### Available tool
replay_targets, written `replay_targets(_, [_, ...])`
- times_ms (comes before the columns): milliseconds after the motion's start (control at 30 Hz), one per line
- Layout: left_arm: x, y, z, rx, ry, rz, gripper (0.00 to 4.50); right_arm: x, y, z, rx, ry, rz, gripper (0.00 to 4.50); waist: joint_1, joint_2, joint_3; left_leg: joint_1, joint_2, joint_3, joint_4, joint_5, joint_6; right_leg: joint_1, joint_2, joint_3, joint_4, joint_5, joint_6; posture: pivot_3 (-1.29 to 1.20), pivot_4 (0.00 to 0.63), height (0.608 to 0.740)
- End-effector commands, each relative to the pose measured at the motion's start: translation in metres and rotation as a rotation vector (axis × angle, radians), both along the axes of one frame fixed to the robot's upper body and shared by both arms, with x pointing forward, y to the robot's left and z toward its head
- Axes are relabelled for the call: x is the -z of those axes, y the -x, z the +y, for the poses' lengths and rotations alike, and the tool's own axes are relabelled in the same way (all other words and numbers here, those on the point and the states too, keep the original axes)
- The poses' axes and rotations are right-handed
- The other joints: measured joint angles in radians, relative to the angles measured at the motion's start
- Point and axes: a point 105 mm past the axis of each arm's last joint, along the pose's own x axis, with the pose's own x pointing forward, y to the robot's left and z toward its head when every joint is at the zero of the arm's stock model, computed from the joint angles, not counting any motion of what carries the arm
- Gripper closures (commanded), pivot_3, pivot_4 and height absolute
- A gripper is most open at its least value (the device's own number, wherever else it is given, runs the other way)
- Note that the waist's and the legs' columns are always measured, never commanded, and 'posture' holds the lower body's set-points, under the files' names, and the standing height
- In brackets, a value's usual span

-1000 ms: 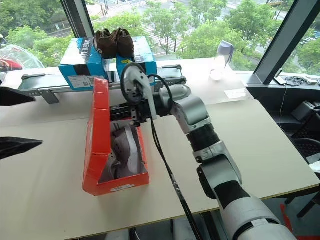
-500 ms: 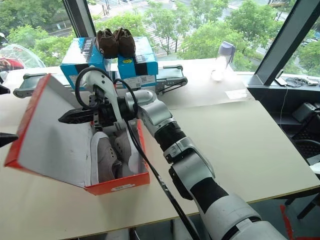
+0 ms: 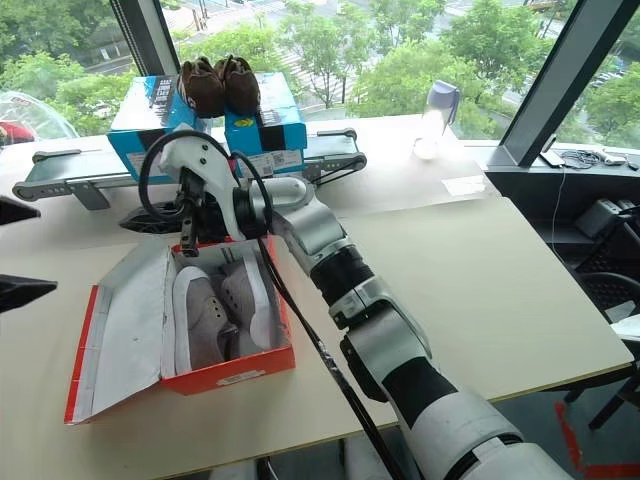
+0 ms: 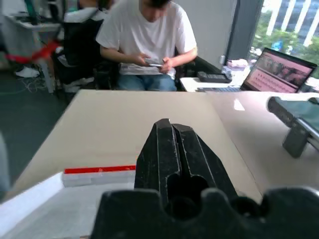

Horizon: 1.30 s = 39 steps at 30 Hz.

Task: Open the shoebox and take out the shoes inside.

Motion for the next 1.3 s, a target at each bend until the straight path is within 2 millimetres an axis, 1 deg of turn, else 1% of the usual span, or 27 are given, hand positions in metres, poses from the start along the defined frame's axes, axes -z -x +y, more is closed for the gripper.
replay_targets(33, [0.013, -0.011, 0.016, -0.034, -0.004, -0.059, 0.04, -0.007, -0.003, -0.036, 0.115, 0.074, 0.015, 4.5, 0.017, -0.002, 0.0, 0.0, 0.0, 0.0, 0.0, 0.0, -0.001, 0.0, 0.0, 0.0, 0.0, 0.0, 0.0, 0.0, 0.15, 0.74])
replay_targets(100, [0.028, -0.028, 0.027, -0.035, 0.02, -0.072, 0.04, -0.001, -0.01, -0.053, 0.239, 0.152, 0.08, 4.5, 0.021, -0.004, -0.002, -0.001, 0.0, 0.0, 0.0, 0.001, -0.001, -0.002, 0.0, -0.001, 0.001, -0.001, -0.002, 0.0, 0.15, 0.74])
replay_targets(133, [0.034, -0.033, 0.031, -0.031, 0.025, -0.076, 0.04, 0.001, -0.012, -0.058, 0.277, 0.173, 0.1, 4.5, 0.022, -0.005, -0.003, 0.0, 0.0, 0.0, 0.0, 0.001, -0.001, -0.001, 0.0, -0.001, 0.002, -0.001, -0.002, 0.0, 0.15, 0.74])
replay_targets(200, [0.044, -0.042, 0.034, -0.011, 0.02, -0.07, 0.0, 0.007, -0.018, -0.067, 0.346, 0.215, 0.149, 3.94, 0.015, -0.006, -0.003, 0.002, 0.0, 0.001, 0.0, 0.001, -0.002, -0.002, 0.0, 0.0, 0.004, -0.001, -0.003, 0.0, 0.15, 0.74])
replay_targets(233, [0.049, -0.047, 0.035, 0.002, 0.017, -0.068, 0.0, 0.011, -0.023, -0.072, 0.386, 0.242, 0.158, 3.74, 0.014, -0.006, -0.003, 0.003, 0.0, 0.001, 0.0, 0.001, -0.002, -0.002, 0.0, 0.001, 0.005, -0.002, -0.004, 0.0, 0.15, 0.74])
replay_targets(267, [0.054, -0.053, 0.035, 0.017, 0.018, -0.069, 0.0, 0.017, -0.029, -0.075, 0.439, 0.271, 0.147, 3.45, 0.015, -0.006, -0.003, 0.005, 0.0, 0.001, 0.0, 0.001, -0.001, -0.001, 0.0, 0.001, 0.006, -0.002, -0.005, 0.0, 0.15, 0.74])
replay_targets(300, [0.056, -0.058, 0.035, 0.03, 0.017, -0.073, 0.0, 0.022, -0.033, -0.077, 0.471, 0.291, 0.14, 3.04, 0.017, -0.006, -0.003, 0.005, 0.0, 0.001, -0.001, 0.001, -0.001, -0.001, 0.0, 0.001, 0.006, -0.002, -0.005, 0.0, 0.15, 0.74])
replay_targets(433, [0.065, -0.07, 0.032, 0.076, 0.015, -0.072, 0.0, 0.034, -0.037, -0.069, 0.536, 0.35, 0.146, 1.69, 0.017, -0.006, -0.003, 0.002, 0.0, 0.001, 0.0, 0.001, -0.001, -0.002, 0.0, 0.001, 0.005, -0.002, -0.004, 0.0, 0.15, 0.74])
replay_targets(500, [0.068, -0.076, 0.03, 0.092, 0.015, -0.077, 0.0, 0.04, -0.04, -0.064, 0.569, 0.383, 0.197, 1.0, 0.015, -0.006, -0.003, -0.001, 0.0, 0.001, 0.0, 0.001, -0.001, -0.004, 0.0, 0.001, 0.004, -0.002, -0.004, 0.0, 0.15, 0.74])
replay_targets(567, [0.071, -0.081, 0.026, 0.107, 0.026, -0.087, 0.0, 0.047, -0.04, -0.053, 0.558, 0.403, 0.302, 0.24, 0.015, -0.006, -0.003, -0.001, 0.0, 0.001, 0.0, 0.001, -0.001, -0.005, 0.0, 0.001, 0.005, -0.002, -0.004, 0.0, 0.15, 0.74])
replay_targets(600, [0.073, -0.083, 0.024, 0.115, 0.032, -0.087, 0.0, 0.048, -0.043, -0.048, 0.564, 0.401, 0.339, 0.04, 0.015, -0.006, -0.003, -0.002, 0.0, 0.001, 0.0, 0.001, -0.001, -0.005, 0.001, 0.001, 0.006, -0.002, -0.004, 0.0, 0.15, 0.74])
replay_targets(700, [0.078, -0.084, 0.021, 0.124, 0.037, -0.083, 0.0, 0.041, -0.045, -0.039, 0.548, 0.4, 0.437, 0.04, 0.017, -0.006, -0.003, -0.002, 0.0, 0.0, 0.0, 0.001, -0.001, -0.006, 0.001, 0.001, 0.006, -0.002, -0.004, 0.0, 0.15, 0.74])
replay_targets(767, [0.08, -0.084, 0.021, 0.119, 0.037, -0.081, 0.0, 0.036, -0.046, -0.037, 0.549, 0.405, 0.485, 0.04, 0.018, -0.006, -0.003, -0.003, 0.0, 0.0, 0.0, 0.001, -0.001, -0.006, 0.001, 0.001, 0.005, -0.002, -0.004, 0.0, 0.15, 0.74])
replay_targets(833, [0.082, -0.084, 0.022, 0.109, 0.038, -0.083, 0.0, 0.035, -0.049, -0.036, 0.555, 0.421, 0.525, 0.04, 0.019, -0.006, -0.003, -0.004, 0.0, 0.0, 0.0, 0.001, -0.001, -0.006, 0.001, 0.001, 0.005, -0.002, -0.003, 0.0, 0.15, 0.74])
replay_targets(967, [0.088, -0.08, 0.019, 0.098, 0.043, -0.081, 0.0, 0.046, -0.062, -0.043, 0.622, 0.464, 0.563, 0.04, 0.018, -0.006, -0.003, -0.004, 0.0, 0.0, 0.0, 0.001, -0.001, -0.006, 0.001, 0.001, 0.004, -0.002, -0.003, 0.0, 0.15, 0.74])
replay_targets(1067, [0.091, -0.078, 0.019, 0.088, 0.046, -0.083, 0.0, 0.054, -0.061, -0.048, 0.629, 0.519, 0.592, 0.04, 0.018, -0.006, -0.003, -0.004, 0.0, 0.0, 0.0, 0.001, -0.001, -0.006, 0.001, 0.001, 0.004, -0.002, -0.003, 0.0, 0.15, 0.74])
replay_targets(1167, [0.094, -0.078, 0.018, 0.08, 0.049, -0.087, 0.0, 0.062, -0.057, -0.049, 0.621, 0.559, 0.627, 0.04, 0.019, -0.006, -0.003, -0.004, 0.0, 0.0, 0.0, 0.001, -0.001, -0.006, 0.001, 0.001, 0.005, -0.002, -0.003, 0.0, 0.15, 0.74])
replay_targets(1233, [0.097, -0.078, 0.017, 0.077, 0.051, -0.088, 0.0, 0.072, -0.059, -0.048, 0.638, 0.587, 0.631, 0.04, 0.019, -0.006, -0.003, -0.003, 0.0, 0.0, 0.0, 0.001, -0.001, -0.005, 0.001, 0.001, 0.004, -0.002, -0.003, 0.0, 0.15, 0.74])
replay_targets(1300, [0.098, -0.077, 0.015, 0.079, 0.054, -0.09, 0.0, 0.077, -0.061, -0.049, 0.653, 0.604, 0.628, 0.04, 0.019, -0.006, -0.003, -0.002, 0.0, 0.0, 0.0, 0.001, -0.001, -0.004, 0.001, 0.001, 0.004, -0.002, -0.003, 0.0, 0.15, 0.74])
